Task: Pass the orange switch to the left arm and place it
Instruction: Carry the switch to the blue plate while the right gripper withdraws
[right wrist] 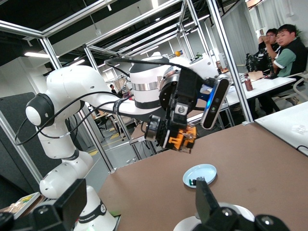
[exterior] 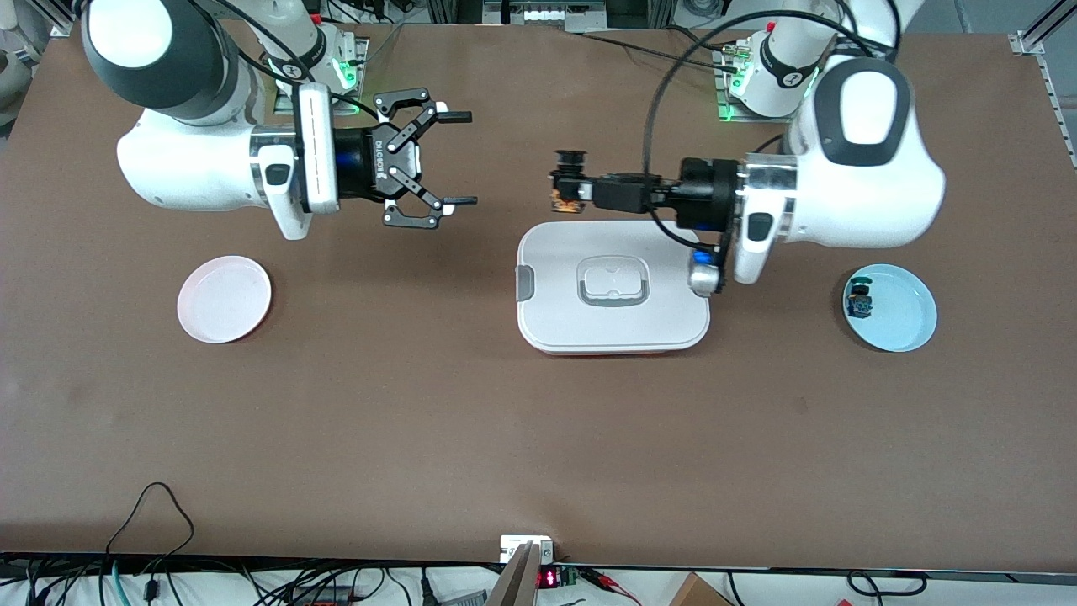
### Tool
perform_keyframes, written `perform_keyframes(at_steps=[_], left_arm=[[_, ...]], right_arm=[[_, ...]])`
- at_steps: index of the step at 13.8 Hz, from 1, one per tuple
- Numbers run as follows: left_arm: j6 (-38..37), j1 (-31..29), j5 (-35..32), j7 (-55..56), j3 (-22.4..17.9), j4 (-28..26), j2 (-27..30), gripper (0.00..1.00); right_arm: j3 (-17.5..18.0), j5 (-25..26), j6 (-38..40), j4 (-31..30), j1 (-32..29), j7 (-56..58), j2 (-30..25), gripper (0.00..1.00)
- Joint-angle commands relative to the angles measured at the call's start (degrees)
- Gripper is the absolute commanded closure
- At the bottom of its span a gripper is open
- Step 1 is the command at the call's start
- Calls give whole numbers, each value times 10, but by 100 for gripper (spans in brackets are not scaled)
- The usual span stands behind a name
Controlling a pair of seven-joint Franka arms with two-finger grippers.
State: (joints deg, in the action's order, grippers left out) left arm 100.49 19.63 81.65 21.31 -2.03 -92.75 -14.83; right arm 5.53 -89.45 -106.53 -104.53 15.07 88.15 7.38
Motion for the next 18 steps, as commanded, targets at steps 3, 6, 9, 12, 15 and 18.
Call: perform_keyframes(at_steps=[3,6,9,12,15,18], left_arm=[[-166,-133,-216,-27,5,-5,12,100],[-209,-193,-450,-157,5,-14,11,100],[-202,-248,-615,-264,4,-21,-15,100],[-158,-282,-773,-304,4,-22,-57,100],[-73,-307,-862,-357,4,-70,-71,100],[88,-322,-915,-359,3,-167,-71,100]], right_arm=[[-19,8,55,-32,-48,-7,-14,0],[-56,94,99,-39,-82,-14,-12,0],[-111,188,142,-34,-93,-89,-13,0],[-146,242,160,-27,-94,-191,-12,0],[-153,299,160,-19,-94,-296,-15,0],[-152,372,160,3,-90,-447,-17,0]])
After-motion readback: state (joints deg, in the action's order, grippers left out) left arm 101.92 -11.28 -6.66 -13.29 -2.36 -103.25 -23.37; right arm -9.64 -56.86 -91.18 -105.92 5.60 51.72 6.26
